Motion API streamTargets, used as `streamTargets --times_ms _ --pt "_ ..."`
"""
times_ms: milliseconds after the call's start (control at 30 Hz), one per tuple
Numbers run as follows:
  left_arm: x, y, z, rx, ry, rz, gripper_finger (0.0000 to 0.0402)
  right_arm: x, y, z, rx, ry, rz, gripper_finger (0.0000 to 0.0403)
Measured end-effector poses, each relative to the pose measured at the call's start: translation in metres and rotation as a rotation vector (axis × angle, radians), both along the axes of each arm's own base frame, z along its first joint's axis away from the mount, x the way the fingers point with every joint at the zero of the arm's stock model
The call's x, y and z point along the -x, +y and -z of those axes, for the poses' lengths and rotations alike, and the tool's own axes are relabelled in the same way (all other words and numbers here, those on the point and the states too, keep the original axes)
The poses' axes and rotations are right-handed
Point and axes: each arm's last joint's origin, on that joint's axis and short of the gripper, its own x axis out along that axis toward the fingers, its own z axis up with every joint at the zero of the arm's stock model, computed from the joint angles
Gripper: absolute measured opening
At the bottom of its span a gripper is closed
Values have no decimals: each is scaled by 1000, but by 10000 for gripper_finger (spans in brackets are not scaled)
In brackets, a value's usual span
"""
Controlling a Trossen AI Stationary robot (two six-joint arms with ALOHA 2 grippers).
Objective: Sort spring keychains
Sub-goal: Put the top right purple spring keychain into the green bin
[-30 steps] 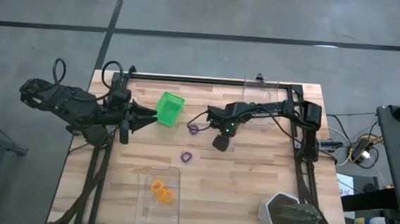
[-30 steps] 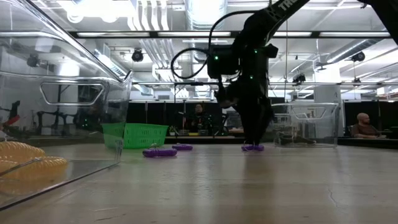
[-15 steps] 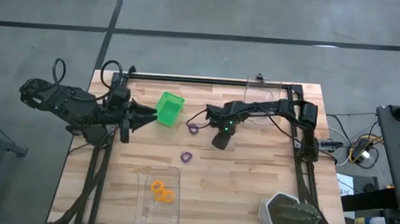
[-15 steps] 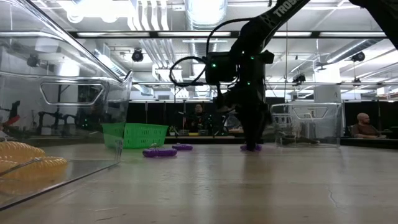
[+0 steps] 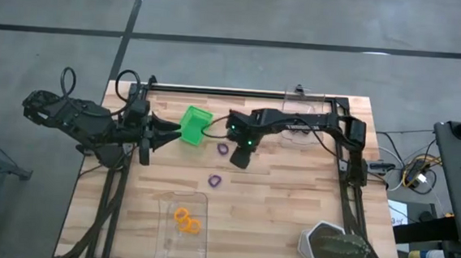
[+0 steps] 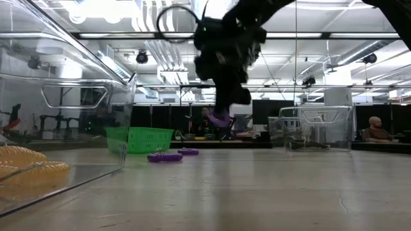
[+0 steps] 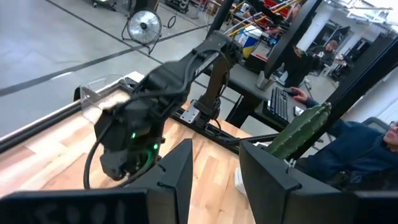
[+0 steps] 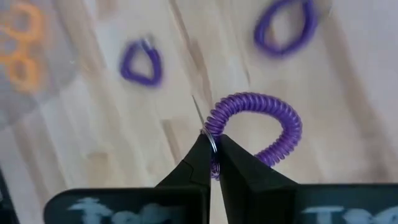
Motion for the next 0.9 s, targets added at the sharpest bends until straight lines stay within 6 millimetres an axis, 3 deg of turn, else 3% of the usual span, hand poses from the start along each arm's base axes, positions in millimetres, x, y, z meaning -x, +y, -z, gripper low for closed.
streamTargets --times_ms 267,533,900 --pt "1 1 3 -133 52 4 124 -15 2 -65 -8 -237 -108 9" --pt "3 3 8 -226 122 -48 124 -23 23 -136 -79 -562 -404 9" --pt "3 5 9 -309 152 -86 124 -18 32 -196 -9 -759 -456 8"
